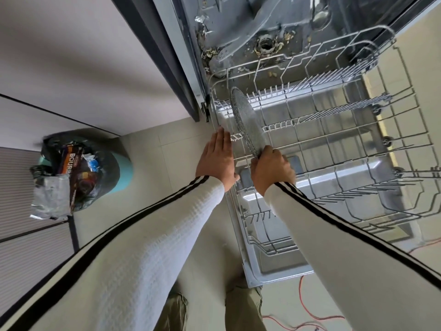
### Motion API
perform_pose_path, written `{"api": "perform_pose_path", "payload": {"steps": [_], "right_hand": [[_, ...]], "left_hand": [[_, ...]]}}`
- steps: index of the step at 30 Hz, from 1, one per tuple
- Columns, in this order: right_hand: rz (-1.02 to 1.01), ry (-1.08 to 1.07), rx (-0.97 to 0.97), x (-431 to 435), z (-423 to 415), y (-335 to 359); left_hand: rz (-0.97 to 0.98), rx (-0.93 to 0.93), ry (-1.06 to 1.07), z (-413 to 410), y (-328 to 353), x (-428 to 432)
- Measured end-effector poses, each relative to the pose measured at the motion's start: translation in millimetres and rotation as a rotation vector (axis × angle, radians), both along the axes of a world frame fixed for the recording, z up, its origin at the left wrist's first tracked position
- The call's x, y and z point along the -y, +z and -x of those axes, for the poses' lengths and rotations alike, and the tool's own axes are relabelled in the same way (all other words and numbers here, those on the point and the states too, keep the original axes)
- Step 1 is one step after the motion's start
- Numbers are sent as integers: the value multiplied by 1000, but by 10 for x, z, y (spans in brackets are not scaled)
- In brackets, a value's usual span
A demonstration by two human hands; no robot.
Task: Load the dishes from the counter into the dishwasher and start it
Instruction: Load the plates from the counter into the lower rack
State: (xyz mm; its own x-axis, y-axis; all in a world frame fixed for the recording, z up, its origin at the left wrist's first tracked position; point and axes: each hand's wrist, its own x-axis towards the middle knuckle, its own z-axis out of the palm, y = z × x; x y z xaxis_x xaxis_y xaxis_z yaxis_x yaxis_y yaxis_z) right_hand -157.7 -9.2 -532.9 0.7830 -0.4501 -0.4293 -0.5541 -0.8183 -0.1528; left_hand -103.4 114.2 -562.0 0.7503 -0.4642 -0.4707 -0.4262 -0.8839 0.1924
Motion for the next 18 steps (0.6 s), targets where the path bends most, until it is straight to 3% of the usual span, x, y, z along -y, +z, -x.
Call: {"api": "perform_pose_path", "payload": {"steps": [10,18], "right_hand": [[-33,24,-15,-94,177,411],[3,241,19,-501,352,1593]], "left_hand": [[20,3,-3,182,363,-103],[65,57,-32,205,1727,-585]]}}
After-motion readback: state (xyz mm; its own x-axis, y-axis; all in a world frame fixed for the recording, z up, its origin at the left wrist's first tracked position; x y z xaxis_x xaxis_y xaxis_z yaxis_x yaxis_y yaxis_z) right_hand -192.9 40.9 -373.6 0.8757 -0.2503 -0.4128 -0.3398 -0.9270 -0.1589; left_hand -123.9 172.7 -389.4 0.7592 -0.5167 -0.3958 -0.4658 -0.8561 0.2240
